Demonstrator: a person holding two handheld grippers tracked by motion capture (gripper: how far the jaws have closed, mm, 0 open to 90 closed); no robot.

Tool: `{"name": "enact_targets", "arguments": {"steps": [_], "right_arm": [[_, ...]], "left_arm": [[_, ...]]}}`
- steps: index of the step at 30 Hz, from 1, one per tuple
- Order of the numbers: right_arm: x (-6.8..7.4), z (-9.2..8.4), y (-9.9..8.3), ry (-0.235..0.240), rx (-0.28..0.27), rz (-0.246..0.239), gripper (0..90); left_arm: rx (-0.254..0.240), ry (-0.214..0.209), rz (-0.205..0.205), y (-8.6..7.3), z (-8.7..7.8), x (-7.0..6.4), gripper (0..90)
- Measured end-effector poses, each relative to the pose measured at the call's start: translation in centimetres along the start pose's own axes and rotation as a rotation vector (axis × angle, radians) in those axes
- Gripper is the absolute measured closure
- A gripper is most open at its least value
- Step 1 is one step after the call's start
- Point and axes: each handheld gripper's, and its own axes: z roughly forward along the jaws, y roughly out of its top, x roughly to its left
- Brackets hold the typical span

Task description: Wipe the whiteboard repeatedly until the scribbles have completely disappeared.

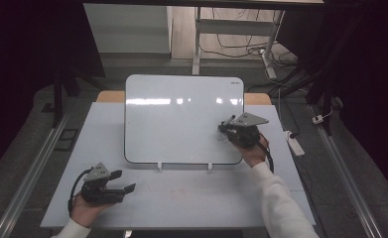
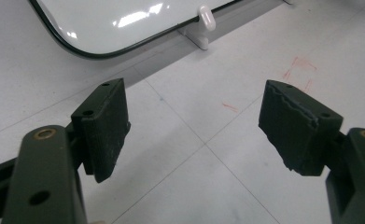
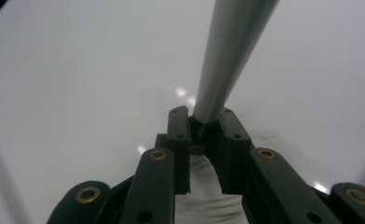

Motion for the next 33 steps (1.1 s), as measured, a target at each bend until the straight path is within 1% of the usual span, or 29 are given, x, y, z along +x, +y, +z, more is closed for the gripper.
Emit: {"name": "enact_targets", "arguments": {"steps": [2,3,4,5,6,7,8,9,10,11,12,13,15,16,17,18,19,21,22,23,24,25,26,27,28,29,31,32,33], "right_arm": [[-1.7,-0.3,0.6,-0.069,-0.056,0.074,77.5],[-2.4,-0.3,0.8,-0.088,-0.075,0.101,77.5],[-2.7,-0.3,0.9,-0.090,-0.080,0.121,77.5],[-2.4,-0.2,1.0,-0.074,-0.072,0.115,77.5],[-1.8,-0.1,0.9,-0.029,-0.043,0.076,77.5],[-1.3,0.0,0.8,-0.008,-0.019,0.025,77.5],[-0.9,0.0,0.7,-0.008,0.004,-0.020,77.5],[-1.1,-0.2,0.7,-0.014,0.005,-0.019,77.5],[-1.7,-0.4,0.6,-0.044,-0.024,0.021,77.5],[-2.6,-0.7,0.5,-0.084,-0.064,0.105,77.5],[-2.9,-0.8,0.4,-0.085,-0.080,0.152,77.5],[-2.6,-0.8,0.3,-0.088,-0.076,0.148,77.5],[-0.9,-0.4,0.1,-0.032,-0.027,0.070,77.5],[0.2,-0.1,-0.2,0.005,0.001,0.019,77.5],[1.0,0.1,-0.4,0.023,0.022,-0.022,77.5],[1.2,0.0,-0.5,0.002,0.022,-0.044,77.5],[0.8,-0.2,-0.4,-0.020,0.004,-0.018,77.5],[-0.4,-0.6,-0.6,-0.075,-0.057,0.109,77.5],[-0.4,-0.6,-0.7,-0.075,-0.068,0.122,77.5],[0.1,-0.5,-0.9,-0.061,-0.057,0.100,77.4],[0.9,-0.2,-1.0,-0.029,-0.038,0.061,77.5],[1.7,0.0,-1.2,0.001,-0.018,0.009,77.4],[2.2,0.0,-1.2,-0.010,-0.008,-0.030,77.5],[1.9,0.0,-1.2,-0.006,-0.013,-0.015,77.5],[1.5,-0.1,-1.2,-0.023,-0.029,0.008,77.5],[0.8,-0.4,-1.2,-0.055,-0.055,0.055,77.5],[0.6,-0.4,-1.3,-0.057,-0.076,0.101,77.5],[1.0,-0.2,-1.4,-0.052,-0.066,0.085,77.5],[1.5,0.0,-1.4,-0.027,-0.047,0.052,77.5]], "left_arm": [[-0.002,0.001,0.003,0.0,0.0,-0.1,24.8],[-0.005,0.000,0.005,0.1,0.0,-0.1,24.8],[-0.008,0.000,0.005,0.1,-0.1,-0.2,24.8],[-0.008,0.000,0.005,0.1,-0.1,-0.2,24.9],[-0.010,-0.001,0.009,0.2,-0.1,-0.2,24.8],[-0.011,0.000,0.010,0.1,-0.1,-0.1,24.9],[-0.009,-0.001,0.007,0.1,-0.1,-0.1,24.9],[-0.006,-0.001,0.007,0.1,0.0,0.0,24.9],[-0.006,-0.001,0.007,0.1,0.0,0.0,24.9],[-0.004,-0.002,0.003,0.1,0.0,0.0,24.9],[-0.004,-0.002,0.003,0.1,0.0,0.0,24.9],[-0.004,-0.002,0.005,0.1,0.0,0.0,24.9],[-0.008,-0.001,0.008,0.1,-0.1,-0.1,24.9],[-0.007,-0.001,0.007,0.1,0.0,0.0,24.9],[-0.007,-0.001,0.007,0.1,0.0,0.0,24.9],[-0.004,-0.003,0.002,0.1,0.1,0.0,24.9],[-0.002,-0.003,0.003,0.1,0.1,0.0,24.9],[-0.002,-0.002,0.007,0.1,0.1,-0.1,24.8],[-0.004,-0.002,0.011,0.1,0.0,-0.2,24.8],[-0.007,-0.003,0.012,0.1,-0.1,-0.2,24.9],[-0.009,-0.004,0.009,0.1,-0.1,-0.1,24.9],[-0.009,-0.003,0.005,0.2,0.0,0.0,24.8],[-0.006,-0.004,0.003,0.2,0.0,0.1,24.8],[-0.004,-0.004,0.001,0.2,0.1,0.1,24.9],[-0.004,-0.004,0.001,0.2,0.1,0.1,24.8],[0.002,-0.006,0.007,0.1,0.2,0.0,24.8],[-0.001,-0.006,0.010,0.1,0.1,-0.1,24.8],[-0.003,-0.006,0.011,0.1,0.1,-0.1,24.8],[-0.004,-0.007,0.008,0.1,0.1,-0.1,24.8]]}}
